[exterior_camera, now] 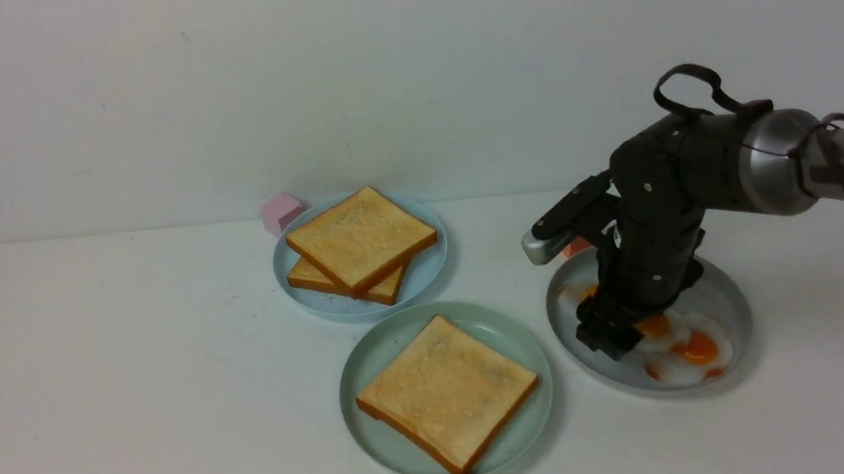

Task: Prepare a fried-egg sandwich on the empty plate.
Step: Use the right arm to grab a fried egg, then use the right arm to place the fried egg on the slice of bread in the middle

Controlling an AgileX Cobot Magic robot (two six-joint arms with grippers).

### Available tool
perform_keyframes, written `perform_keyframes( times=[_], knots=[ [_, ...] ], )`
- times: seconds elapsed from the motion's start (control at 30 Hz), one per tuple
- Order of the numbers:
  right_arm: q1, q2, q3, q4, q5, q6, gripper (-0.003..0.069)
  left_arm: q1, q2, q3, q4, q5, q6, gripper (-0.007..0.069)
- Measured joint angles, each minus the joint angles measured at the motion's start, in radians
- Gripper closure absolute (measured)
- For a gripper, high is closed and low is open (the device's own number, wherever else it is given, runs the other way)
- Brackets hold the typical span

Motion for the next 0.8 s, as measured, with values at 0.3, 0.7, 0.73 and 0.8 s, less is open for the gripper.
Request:
perform_keyframes(
  times=[0.3, 0.7, 0.73, 0.8],
  knots=[
    [-0.001, -0.015, 0.0, -0.021, 0.024, -0.007, 0.021, 0.0, 0.0, 0.0, 0.0, 0.0, -0.003, 0.0638],
    [0.016, -0.175, 0.008, -0.018, 0.126, 0.029, 0.0211, 0.0, 0.0, 0.0, 0.025, 0.0, -0.003, 0.0638],
    [0.039, -0.198, 0.008, -0.001, 0.131, 0.038, 0.0211, 0.0, 0.0, 0.0, 0.025, 0.0, -0.003, 0.0638],
    [0.094, -0.221, 0.008, 0.035, 0.132, 0.045, 0.0213, 0.0, 0.0, 0.0, 0.025, 0.0, -0.003, 0.0638]
  ],
)
